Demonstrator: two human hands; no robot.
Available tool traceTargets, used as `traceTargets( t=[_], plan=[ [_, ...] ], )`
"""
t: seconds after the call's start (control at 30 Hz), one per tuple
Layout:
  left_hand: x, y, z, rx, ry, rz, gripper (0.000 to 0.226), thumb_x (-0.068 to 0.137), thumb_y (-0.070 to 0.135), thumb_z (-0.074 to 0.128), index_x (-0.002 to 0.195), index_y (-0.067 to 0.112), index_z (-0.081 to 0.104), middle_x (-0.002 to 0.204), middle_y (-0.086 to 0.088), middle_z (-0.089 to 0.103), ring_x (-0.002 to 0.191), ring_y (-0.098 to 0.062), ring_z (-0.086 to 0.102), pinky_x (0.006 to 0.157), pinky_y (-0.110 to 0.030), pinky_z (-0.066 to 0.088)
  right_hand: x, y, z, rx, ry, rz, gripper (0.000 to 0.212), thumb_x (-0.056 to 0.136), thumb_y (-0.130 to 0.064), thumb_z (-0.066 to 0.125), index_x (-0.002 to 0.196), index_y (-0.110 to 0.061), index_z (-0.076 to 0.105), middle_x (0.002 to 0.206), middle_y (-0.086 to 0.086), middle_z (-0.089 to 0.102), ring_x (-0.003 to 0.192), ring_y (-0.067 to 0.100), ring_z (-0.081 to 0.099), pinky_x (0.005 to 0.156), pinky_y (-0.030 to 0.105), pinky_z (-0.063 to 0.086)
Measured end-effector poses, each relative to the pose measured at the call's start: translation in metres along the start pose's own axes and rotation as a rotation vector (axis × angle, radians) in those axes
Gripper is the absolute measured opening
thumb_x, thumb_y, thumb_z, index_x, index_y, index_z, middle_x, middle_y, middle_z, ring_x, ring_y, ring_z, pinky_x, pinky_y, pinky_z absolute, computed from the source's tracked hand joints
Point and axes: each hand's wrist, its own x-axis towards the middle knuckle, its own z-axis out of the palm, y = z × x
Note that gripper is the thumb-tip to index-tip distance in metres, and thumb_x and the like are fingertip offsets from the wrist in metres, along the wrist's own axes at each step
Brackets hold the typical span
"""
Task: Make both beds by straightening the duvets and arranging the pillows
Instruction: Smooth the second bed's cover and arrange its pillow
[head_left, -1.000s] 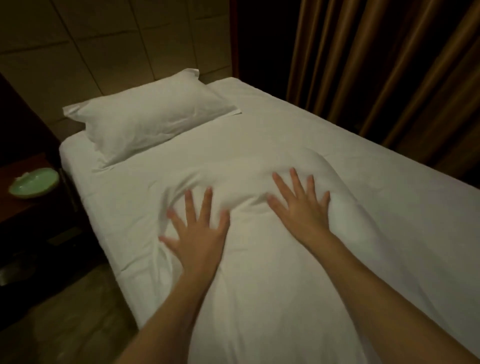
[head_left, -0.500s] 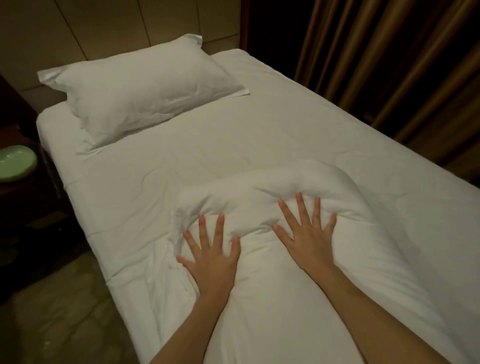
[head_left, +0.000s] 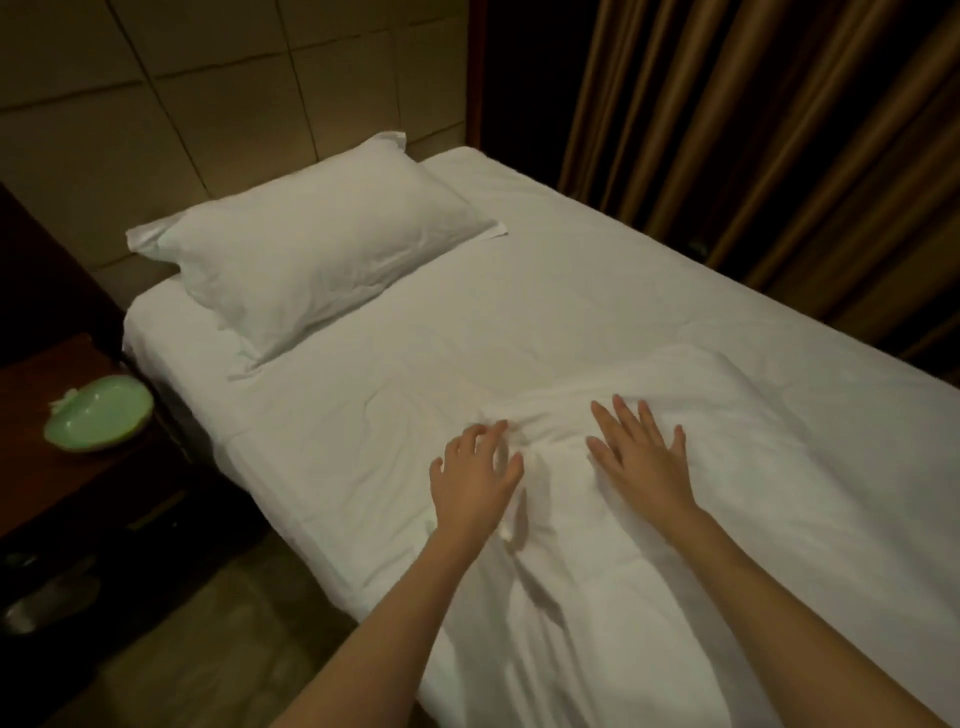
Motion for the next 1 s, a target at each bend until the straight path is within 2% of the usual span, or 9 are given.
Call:
traceTargets(
  t=[0.03,0.13,0.23,0.33,0.57,0.67,0.77,0.87,1.0],
  plan=[
    [0.01,-0.012,-0.019,0.019,-0.028,0.053,0.068,0.082,0.064,0.022,0.142,0.036,0.038,0.147,0.005,0.038,0.133,-0.018,0.037,0.104,-0.04,0.035,0.002,-0.019,-0.004,0.012,0.021,0.016,0.053,0.1,-0.051,0.02,0.15,-0.039,0.01,0.16,-0.011,0.002,0.147,0.013,-0.004,0.115,0.05,-0.003],
    [0.039,-0.053,-0.075,0.066,-0.024,0.197,0.056,0.09,0.052,0.043,0.142,0.032,0.039,0.148,0.002,0.038,0.137,-0.019,0.032,0.109,-0.043,0.03,0.004,-0.074,-0.012,0.091,0.044,0.074,0.051,0.1,-0.049,0.025,0.15,-0.037,0.019,0.159,-0.011,0.01,0.147,0.01,0.003,0.116,0.045,0.0],
    [0.06,-0.091,-0.129,0.105,0.005,0.267,0.052,0.091,0.044,0.049,0.141,0.029,0.041,0.147,0.003,0.039,0.136,-0.018,0.033,0.109,-0.042,0.03,0.007,-0.123,-0.021,0.099,0.037,0.117,0.05,0.1,-0.049,0.028,0.148,-0.037,0.023,0.159,-0.01,0.012,0.146,0.01,0.009,0.116,0.043,0.004],
    [0.078,-0.123,-0.172,0.102,0.006,0.271,0.054,0.087,0.047,0.043,0.137,0.027,0.046,0.144,0.002,0.044,0.133,-0.019,0.037,0.107,-0.04,0.033,0.019,-0.159,-0.035,0.063,0.045,0.116,0.05,0.101,-0.049,0.028,0.149,-0.036,0.024,0.159,-0.01,0.013,0.146,0.01,0.01,0.116,0.042,0.004],
    [0.121,-0.169,-0.246,0.094,0.096,0.256,0.045,0.089,0.033,0.057,0.132,0.022,0.052,0.14,0.002,0.048,0.129,-0.02,0.042,0.104,-0.036,0.034,0.069,-0.218,-0.068,0.062,0.096,0.088,0.049,0.101,-0.047,0.03,0.148,-0.033,0.027,0.158,-0.01,0.019,0.145,0.01,0.012,0.117,0.041,0.003],
    [0.148,-0.176,-0.264,0.098,0.097,0.251,0.047,0.088,0.036,0.054,0.132,0.021,0.052,0.139,0.001,0.048,0.129,-0.021,0.042,0.103,-0.037,0.035,0.103,-0.236,-0.081,0.073,0.111,0.064,0.048,0.101,-0.046,0.031,0.147,-0.032,0.029,0.157,-0.01,0.02,0.145,0.011,0.012,0.117,0.042,0.003],
    [0.183,-0.181,-0.28,0.119,0.081,0.23,0.058,0.08,0.044,0.042,0.133,0.023,0.052,0.139,0.002,0.048,0.129,-0.02,0.042,0.103,-0.036,0.036,0.148,-0.252,-0.096,0.075,0.116,0.036,0.048,0.101,-0.046,0.031,0.147,-0.032,0.029,0.157,-0.009,0.02,0.145,0.011,0.013,0.118,0.042,0.004],
    [0.225,-0.184,-0.291,0.129,0.092,0.207,0.047,0.088,0.037,0.053,0.133,0.025,0.05,0.141,0.004,0.047,0.131,-0.018,0.039,0.103,-0.034,0.035,0.194,-0.266,-0.111,0.104,0.119,0.023,0.048,0.101,-0.045,0.03,0.148,-0.032,0.028,0.158,-0.009,0.02,0.145,0.011,0.012,0.118,0.042,0.004],
    [0.273,-0.188,-0.304,0.13,0.121,0.184,0.044,0.089,0.035,0.054,0.133,0.026,0.05,0.141,0.005,0.046,0.132,-0.016,0.038,0.104,-0.034,0.036,0.244,-0.288,-0.121,0.114,0.099,-0.014,0.048,0.101,-0.045,0.03,0.148,-0.032,0.027,0.158,-0.009,0.019,0.145,0.011,0.013,0.118,0.041,0.003]
  ],
)
